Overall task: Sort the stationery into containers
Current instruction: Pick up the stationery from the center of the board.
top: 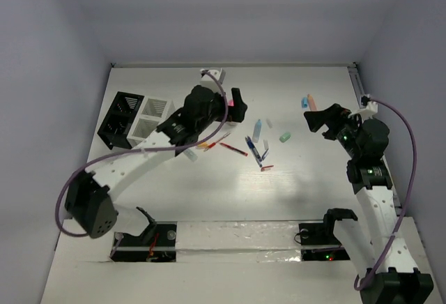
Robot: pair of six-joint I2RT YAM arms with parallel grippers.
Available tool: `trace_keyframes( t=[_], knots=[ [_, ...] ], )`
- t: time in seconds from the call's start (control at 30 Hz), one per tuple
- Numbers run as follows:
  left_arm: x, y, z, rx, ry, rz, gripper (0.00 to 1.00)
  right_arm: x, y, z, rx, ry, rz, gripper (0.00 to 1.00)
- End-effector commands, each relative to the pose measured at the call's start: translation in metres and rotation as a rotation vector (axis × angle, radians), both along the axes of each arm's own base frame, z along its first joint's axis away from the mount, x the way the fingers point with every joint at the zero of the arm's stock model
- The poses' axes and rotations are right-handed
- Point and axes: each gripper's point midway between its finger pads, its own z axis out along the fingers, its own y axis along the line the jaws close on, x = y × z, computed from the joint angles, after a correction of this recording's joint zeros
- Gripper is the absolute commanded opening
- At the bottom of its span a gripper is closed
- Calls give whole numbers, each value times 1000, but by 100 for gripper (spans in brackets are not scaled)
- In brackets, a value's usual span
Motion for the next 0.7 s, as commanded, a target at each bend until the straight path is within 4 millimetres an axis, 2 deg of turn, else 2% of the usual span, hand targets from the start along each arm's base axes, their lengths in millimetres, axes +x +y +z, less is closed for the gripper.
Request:
trace_keyframes(
  t=[0.0, 0.03, 0.07, 0.1, 0.23, 0.5, 0.67],
  knots=[
    [26, -6, -7, 93, 4, 53, 99, 1, -3, 18, -21, -97, -34, 100],
    [31, -7, -11, 112, 11, 71, 99, 0, -3, 18, -24, -96, -35, 100],
    [33, -7, -22, 153, 32, 86, 99, -1, -3, 19, -26, -96, -35, 100],
    [45, -6, -31, 201, 36, 127, 99, -1, -3, 19, -29, -97, -35, 100],
    [72, -7, -72, 357, 78, 183, 99, -3, -2, 19, -29, -96, -26, 100],
    [97, -21, -105, 440, 88, 194, 99, -4, 2, 17, -29, -88, -2, 100],
    [111, -16, -116, 433, 98, 204, 98, -4, 5, 16, -28, -83, 16, 100]
  ],
)
